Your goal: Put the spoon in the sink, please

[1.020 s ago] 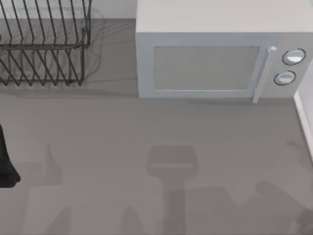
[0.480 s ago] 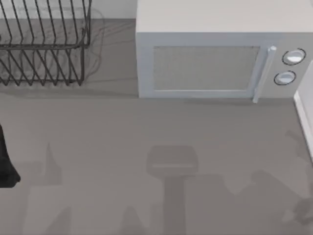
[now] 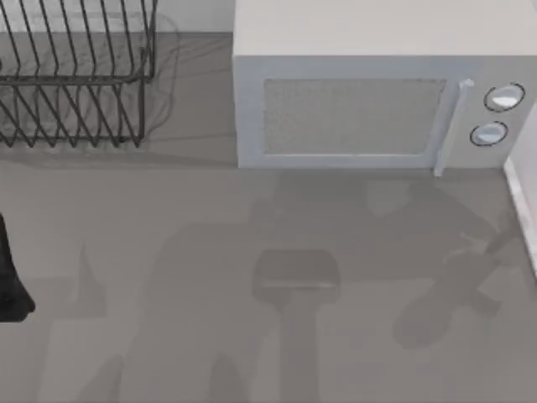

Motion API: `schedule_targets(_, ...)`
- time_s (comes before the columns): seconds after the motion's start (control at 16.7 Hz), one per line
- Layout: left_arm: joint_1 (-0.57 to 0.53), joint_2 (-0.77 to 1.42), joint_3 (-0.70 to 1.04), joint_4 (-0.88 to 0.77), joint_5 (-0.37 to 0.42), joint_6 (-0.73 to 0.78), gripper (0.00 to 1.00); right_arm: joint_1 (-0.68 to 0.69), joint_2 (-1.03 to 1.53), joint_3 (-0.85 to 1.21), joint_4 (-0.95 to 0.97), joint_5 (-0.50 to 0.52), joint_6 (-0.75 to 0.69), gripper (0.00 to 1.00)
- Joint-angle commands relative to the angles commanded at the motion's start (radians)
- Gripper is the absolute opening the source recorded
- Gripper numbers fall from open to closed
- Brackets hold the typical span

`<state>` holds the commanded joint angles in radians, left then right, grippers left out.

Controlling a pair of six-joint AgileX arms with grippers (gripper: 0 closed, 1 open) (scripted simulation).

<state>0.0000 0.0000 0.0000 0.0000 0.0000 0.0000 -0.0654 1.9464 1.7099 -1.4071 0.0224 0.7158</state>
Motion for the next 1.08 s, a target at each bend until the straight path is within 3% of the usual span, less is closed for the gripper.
schedule_targets(0.36,0.000,0.000,0.000,0.000,0.000,0.000,1.00,-0.050,0.448,0.677,-0.185,0.000,-0.045,0.00)
schedule_targets(0.6,0.000,0.000,0.000,0.000,0.000,0.000,1.00,-0.076,0.666,1.006,-0.262,-0.001,-0.078,0.00)
schedule_targets(0.84,0.000,0.000,0.000,0.000,0.000,0.000,1.00,-0.091,0.782,1.171,-0.296,-0.002,-0.101,0.00)
schedule_targets(1.08,0.000,0.000,0.000,0.000,0.000,0.000,1.00,-0.093,0.796,1.192,-0.299,-0.002,-0.105,0.00)
